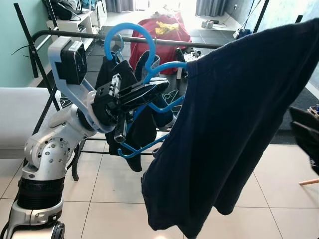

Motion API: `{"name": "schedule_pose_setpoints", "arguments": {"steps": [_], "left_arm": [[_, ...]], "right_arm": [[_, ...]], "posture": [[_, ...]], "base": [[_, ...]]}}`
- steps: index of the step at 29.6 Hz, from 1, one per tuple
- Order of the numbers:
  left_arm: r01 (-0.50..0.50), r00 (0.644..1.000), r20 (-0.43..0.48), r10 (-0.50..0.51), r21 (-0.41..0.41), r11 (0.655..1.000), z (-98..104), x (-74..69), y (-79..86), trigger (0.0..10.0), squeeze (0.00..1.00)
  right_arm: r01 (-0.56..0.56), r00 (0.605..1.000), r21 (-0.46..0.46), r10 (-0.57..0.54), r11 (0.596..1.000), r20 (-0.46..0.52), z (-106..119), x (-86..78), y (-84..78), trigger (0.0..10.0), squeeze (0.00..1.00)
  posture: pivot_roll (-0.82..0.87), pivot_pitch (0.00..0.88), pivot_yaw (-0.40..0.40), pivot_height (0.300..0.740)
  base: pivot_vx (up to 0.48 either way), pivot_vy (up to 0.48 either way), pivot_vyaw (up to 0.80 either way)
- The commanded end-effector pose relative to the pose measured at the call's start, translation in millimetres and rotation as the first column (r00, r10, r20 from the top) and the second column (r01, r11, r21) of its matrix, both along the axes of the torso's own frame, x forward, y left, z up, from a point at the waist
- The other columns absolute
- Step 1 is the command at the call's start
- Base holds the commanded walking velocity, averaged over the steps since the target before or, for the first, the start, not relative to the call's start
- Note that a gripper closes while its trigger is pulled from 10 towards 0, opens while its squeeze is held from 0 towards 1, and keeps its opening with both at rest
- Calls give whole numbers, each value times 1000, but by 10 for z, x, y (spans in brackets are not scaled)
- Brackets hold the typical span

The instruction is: Hang hanger

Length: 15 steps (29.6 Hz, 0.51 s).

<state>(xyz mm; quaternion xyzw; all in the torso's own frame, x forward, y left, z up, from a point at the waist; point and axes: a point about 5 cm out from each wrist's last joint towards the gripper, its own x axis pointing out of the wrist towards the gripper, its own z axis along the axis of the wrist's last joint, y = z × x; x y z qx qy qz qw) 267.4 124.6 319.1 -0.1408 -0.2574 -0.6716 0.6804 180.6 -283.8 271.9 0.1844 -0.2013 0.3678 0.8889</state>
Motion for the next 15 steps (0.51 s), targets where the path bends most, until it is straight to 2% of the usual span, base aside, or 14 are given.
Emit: {"name": "schedule_pose_setpoints", "arguments": {"steps": [1, 12, 14, 15], "left_arm": [[17, 999, 33, -17, -23, 1000, 98, -45, 49, 10000, 0], [37, 999, 33, -36, -28, 999, 94, -62, 79, 10000, 0], [57, 998, 34, -55, -35, 998, 88, -77, 86, 10000, 0], [57, 998, 34, -55, -35, 998, 88, -77, 86, 10000, 0]], "right_arm": [[68, 998, 22, -68, 997, 4, -21, -6, -90, 10000, 0], [107, 994, 74, -104, 992, -44, -130, 21, -153, 10000, 0], [39, 995, 47, -34, 998, -94, -227, 42, -55, 10000, 0], [39, 995, 47, -34, 998, -94, -227, 42, -55, 10000, 0]], "posture": [[-111, 94, -27, 740], [-106, 94, -28, 740], [-104, 92, -26, 740], [-104, 92, -26, 740]], "base": [[0, 0, 0], [0, 0, 0], [0, 0, 0], [0, 0, 0]]}}
